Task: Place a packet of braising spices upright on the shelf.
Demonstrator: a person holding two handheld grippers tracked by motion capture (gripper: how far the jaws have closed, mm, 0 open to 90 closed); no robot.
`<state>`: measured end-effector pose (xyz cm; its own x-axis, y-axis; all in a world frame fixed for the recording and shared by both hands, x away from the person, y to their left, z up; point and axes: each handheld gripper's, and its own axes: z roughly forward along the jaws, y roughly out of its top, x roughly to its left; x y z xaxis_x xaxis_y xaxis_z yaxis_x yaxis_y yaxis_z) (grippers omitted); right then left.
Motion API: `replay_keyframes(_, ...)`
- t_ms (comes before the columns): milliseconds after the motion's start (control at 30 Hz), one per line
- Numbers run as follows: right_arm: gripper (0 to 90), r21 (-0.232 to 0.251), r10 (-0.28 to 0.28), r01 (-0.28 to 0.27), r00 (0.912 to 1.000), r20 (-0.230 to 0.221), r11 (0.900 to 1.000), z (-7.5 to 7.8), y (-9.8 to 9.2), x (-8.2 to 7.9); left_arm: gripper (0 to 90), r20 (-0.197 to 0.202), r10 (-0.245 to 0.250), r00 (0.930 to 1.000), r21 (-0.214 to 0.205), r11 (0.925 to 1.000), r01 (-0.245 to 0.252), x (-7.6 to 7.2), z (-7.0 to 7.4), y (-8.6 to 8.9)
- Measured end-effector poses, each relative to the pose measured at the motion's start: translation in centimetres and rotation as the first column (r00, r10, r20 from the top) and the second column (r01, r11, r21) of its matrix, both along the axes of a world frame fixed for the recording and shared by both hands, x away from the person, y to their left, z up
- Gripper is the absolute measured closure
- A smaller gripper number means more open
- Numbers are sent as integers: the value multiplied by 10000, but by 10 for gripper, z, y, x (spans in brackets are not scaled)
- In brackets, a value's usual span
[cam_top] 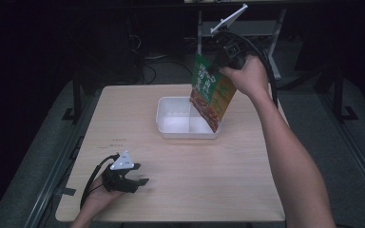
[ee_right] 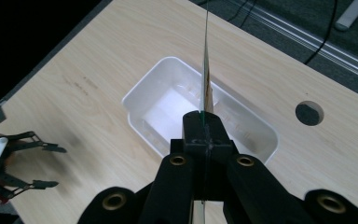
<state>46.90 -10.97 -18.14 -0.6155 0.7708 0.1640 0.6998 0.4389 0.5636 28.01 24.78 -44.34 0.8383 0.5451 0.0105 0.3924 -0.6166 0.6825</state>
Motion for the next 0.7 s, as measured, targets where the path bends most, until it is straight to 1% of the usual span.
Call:
replay_keyframes(100,900,-128,-21,22,10000,47,9999,-2,1,3,345,0,3,10000,-5,10000,-3,0,0,0)
replay_keyframes(133,900,-288,-112,113,9999,35,9995,-3,3,7,345,9,-11,10000,5,10000,11,0,0,0)
replay_keyframes(200,900,-363,-122,123,9999,48,9993,-5,4,9,345,0,-19,10000,11,10000,19,0,0,0)
replay_keyframes(367,900,-649,-209,213,9998,62,9977,-10,8,13,345,30,-37,10000,13,10000,37,0,1,0)
replay_keyframes(533,900,-810,-184,186,9998,33,9965,-15,12,17,345,18,-34,10000,-5,10000,34,0,0,0)
replay_keyframes(633,900,-751,-170,171,9999,16,9970,-18,13,19,345,19,-12,10000,-22,10000,12,0,1,0)
replay_keyframes(700,900,-813,-188,187,9998,3,9965,-20,15,20,345,10,7,10000,-37,10000,-7,0,1,1)
